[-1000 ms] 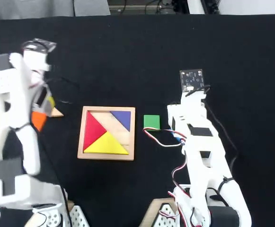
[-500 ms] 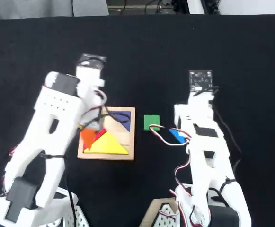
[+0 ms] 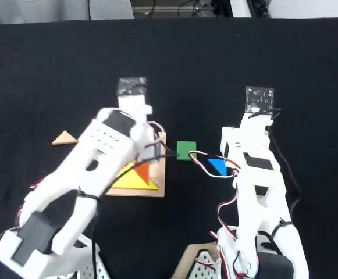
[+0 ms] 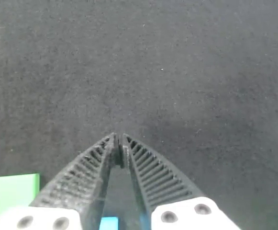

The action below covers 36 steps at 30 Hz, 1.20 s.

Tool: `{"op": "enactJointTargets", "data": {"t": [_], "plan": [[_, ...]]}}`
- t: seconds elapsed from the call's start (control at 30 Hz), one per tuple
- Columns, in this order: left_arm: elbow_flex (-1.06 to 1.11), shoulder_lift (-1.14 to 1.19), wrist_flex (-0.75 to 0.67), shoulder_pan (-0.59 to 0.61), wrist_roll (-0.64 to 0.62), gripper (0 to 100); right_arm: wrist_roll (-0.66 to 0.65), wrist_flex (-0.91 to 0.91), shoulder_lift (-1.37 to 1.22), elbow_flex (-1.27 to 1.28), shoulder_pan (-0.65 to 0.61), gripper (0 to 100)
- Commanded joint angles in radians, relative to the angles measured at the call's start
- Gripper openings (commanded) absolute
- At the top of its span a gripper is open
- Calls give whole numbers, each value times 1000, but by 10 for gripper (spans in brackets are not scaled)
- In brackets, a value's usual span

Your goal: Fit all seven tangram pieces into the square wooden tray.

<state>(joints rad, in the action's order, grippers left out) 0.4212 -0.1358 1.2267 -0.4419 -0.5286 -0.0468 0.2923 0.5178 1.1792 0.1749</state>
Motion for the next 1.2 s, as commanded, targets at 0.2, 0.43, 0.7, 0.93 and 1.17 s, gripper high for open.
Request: {"op": "enactJointTargets", "data": {"t": [0.2, 0.43, 0.7, 0.93, 1.17], "plan": [[16, 117, -153, -22, -68, 66, 3, -21, 38, -28, 12, 11], [-62, 242, -153, -19, -69, 66, 2, -21, 38, -28, 12, 11], [-91, 287, -157, -25, -69, 66, 2, -21, 38, -28, 12, 11], [-127, 288, -152, -22, -68, 66, 2, -21, 38, -28, 11, 11], [-139, 298, -158, -27, -66, 66, 0, -21, 38, -28, 11, 11]]}}
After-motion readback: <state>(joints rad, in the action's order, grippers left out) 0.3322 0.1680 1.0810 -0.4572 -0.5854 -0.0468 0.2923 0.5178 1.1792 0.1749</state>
